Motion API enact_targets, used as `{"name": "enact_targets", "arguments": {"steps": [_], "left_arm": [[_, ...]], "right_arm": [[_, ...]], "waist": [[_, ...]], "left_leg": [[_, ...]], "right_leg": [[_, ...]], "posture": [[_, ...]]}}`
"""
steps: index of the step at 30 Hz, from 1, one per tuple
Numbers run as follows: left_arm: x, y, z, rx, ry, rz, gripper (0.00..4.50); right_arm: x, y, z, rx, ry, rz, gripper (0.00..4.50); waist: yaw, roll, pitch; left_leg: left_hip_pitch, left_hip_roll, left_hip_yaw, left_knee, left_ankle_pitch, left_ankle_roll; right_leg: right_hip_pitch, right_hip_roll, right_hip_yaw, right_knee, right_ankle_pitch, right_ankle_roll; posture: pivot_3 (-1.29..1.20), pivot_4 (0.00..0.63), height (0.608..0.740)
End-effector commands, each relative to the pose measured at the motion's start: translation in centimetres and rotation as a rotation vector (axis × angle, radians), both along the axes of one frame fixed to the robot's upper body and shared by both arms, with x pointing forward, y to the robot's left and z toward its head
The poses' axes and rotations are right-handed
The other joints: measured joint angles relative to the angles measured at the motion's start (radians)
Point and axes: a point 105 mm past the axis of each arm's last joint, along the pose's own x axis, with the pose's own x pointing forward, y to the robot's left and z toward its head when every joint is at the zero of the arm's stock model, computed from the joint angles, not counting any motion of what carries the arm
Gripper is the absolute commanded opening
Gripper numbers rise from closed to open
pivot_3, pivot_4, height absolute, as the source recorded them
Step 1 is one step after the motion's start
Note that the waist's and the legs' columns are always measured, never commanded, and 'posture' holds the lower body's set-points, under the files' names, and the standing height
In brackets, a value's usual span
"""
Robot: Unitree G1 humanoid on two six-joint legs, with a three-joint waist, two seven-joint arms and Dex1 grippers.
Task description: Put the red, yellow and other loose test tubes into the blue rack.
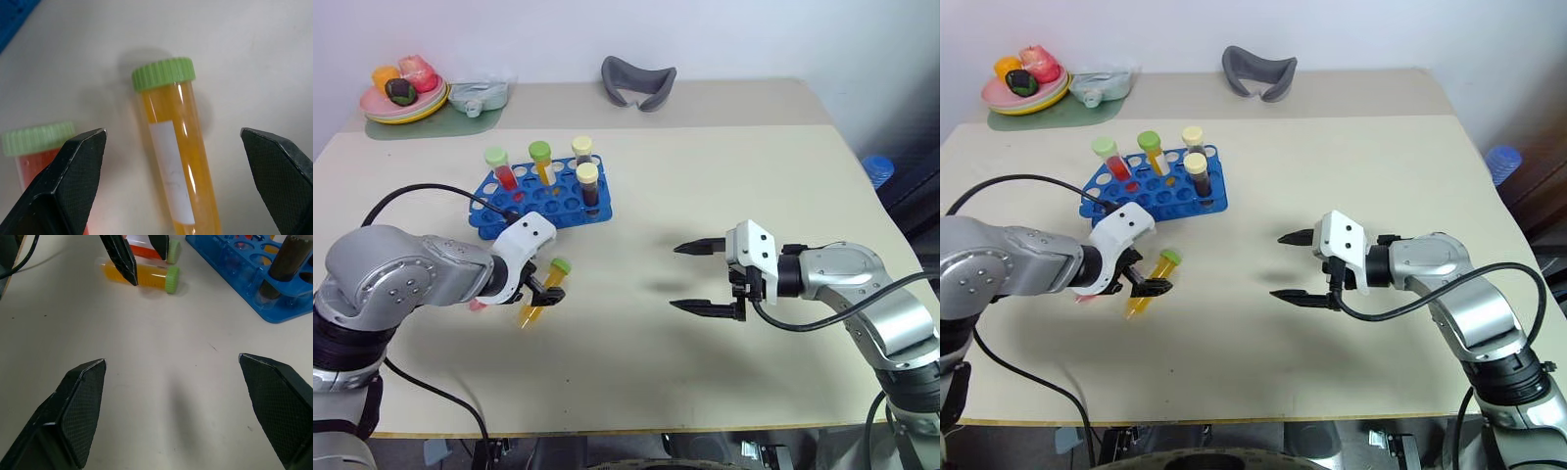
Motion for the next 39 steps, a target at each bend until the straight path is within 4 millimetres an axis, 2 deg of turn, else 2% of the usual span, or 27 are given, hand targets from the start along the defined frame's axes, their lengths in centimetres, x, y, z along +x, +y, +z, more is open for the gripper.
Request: {"name": "enact_targets", "arguments": {"steps": [1, 6, 12, 16, 19, 24, 30, 34, 39], "left_arm": [[-0.4, -0.9, -0.4, 0.001, 0.015, -0.024, 4.50], [-0.4, -1.2, -1.9, 0.066, 0.016, 0.008, 4.50], [-0.2, -1.6, -2.3, 0.051, 0.034, 0.040, 4.50], [0.1, -1.0, -2.8, 0.053, 0.052, 0.103, 4.50], [0.2, -1.1, -2.8, 0.053, 0.053, 0.108, 3.64], [0.3, -1.3, -2.5, 0.052, 0.042, 0.113, 1.36], [0.5, -1.2, -2.3, 0.063, 0.029, 0.123, 1.36], [0.6, -1.1, -2.1, 0.070, 0.008, 0.134, 0.88], [1.0, -1.4, -0.9, 0.063, -0.081, 0.121, 0.88]], "right_arm": [[-0.5, 0.0, 1.0, 0.008, -0.046, 0.017, 4.43], [-0.7, 0.1, 0.9, 0.013, -0.048, 0.016, 4.43], [-0.9, 0.2, 0.7, 0.014, -0.043, 0.014, 4.43], [-0.9, 0.2, 0.6, 0.015, -0.042, 0.014, 4.43], [-1.0, 0.3, 0.6, 0.015, -0.042, 0.014, 4.50], [-1.0, 0.3, 0.6, 0.014, -0.044, 0.012, 4.50], [-0.9, 0.4, 0.7, 0.016, -0.050, 0.012, 4.50], [-0.9, 0.4, 0.6, 0.014, -0.051, 0.015, 4.50], [-0.9, 0.4, 0.7, 0.014, -0.053, 0.016, 4.50]], "waist": [[0.001, 0.000, 0.000], [0.010, 0.000, 0.000], [0.013, 0.000, 0.000], [0.013, 0.001, -0.001], [0.012, 0.002, -0.001], [0.013, 0.001, -0.002], [0.013, 0.001, -0.002], [0.013, 0.001, -0.002], [0.013, 0.001, -0.001]], "left_leg": [[0.000, 0.000, 0.000, 0.000, 0.000, 0.000], [0.000, 0.000, 0.000, 0.000, 0.000, 0.000], [0.002, 0.000, 0.000, 0.000, 0.000, 0.000], [0.006, 0.000, 0.000, 0.000, 0.000, 0.000], [0.006, 0.000, 0.000, 0.000, 0.000, 0.000], [0.006, 0.000, 0.000, 0.000, 0.000, 0.000], [0.006, 0.000, 0.000, 0.000, 0.000, 0.000], [0.006, 0.000, 0.000, 0.000, 0.000, 0.000], [0.006, 0.000, 0.000, 0.000, 0.000, 0.000]], "right_leg": [[0.000, 0.000, 0.000, 0.000, 0.000, 0.000], [0.000, 0.000, 0.000, 0.000, 0.000, 0.000], [0.003, 0.000, 0.000, 0.000, 0.000, 0.000], [0.007, 0.000, 0.000, -0.001, 0.000, 0.000], [0.007, 0.000, 0.000, -0.001, 0.000, 0.000], [0.007, -0.001, 0.000, -0.001, 0.000, 0.000], [0.007, -0.001, 0.000, -0.001, 0.000, 0.000], [0.007, -0.001, 0.000, -0.001, 0.000, 0.000], [0.007, -0.001, 0.000, -0.001, 0.000, 0.000]], "posture": [[0.00, 0.150, 0.740], [0.00, 0.150, 0.740], [0.00, 0.150, 0.740], [0.00, 0.150, 0.740], [0.00, 0.150, 0.740], [0.00, 0.150, 0.740], [0.00, 0.150, 0.740], [0.00, 0.150, 0.740], [0.00, 0.150, 0.740]]}}
